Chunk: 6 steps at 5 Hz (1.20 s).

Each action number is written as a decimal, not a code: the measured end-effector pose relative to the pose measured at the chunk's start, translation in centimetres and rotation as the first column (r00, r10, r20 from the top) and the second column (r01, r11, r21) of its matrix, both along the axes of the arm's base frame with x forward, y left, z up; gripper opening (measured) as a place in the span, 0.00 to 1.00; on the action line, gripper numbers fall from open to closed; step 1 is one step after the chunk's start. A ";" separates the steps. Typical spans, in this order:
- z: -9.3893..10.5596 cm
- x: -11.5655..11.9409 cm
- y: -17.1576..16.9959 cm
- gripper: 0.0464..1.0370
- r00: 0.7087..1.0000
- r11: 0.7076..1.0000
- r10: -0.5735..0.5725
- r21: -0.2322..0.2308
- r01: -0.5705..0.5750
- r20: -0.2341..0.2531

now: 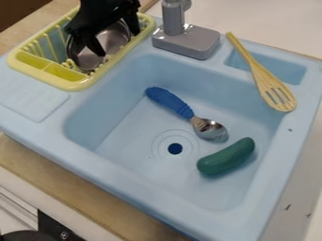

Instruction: Take the basin and moved it on the right

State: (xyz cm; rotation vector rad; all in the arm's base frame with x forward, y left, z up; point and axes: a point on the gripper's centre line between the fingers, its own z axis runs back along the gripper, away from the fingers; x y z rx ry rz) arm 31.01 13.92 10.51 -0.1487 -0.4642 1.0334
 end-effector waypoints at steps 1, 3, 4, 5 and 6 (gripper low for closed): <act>-0.3 0.4 -0.3 0.82 1.000 1.000 -0.023 0.019 0.024 -0.019; -0.6 1.7 -1.0 0.27 0.998 0.998 -0.059 0.003 0.059 0.015; -0.9 2.5 -1.0 0.14 0.990 0.992 -0.126 -0.005 0.127 0.066; -0.5 2.3 -0.8 0.11 0.982 0.990 -0.134 -0.019 0.137 0.134; 0.6 1.7 -0.1 0.05 0.983 0.994 -0.109 -0.013 0.113 0.149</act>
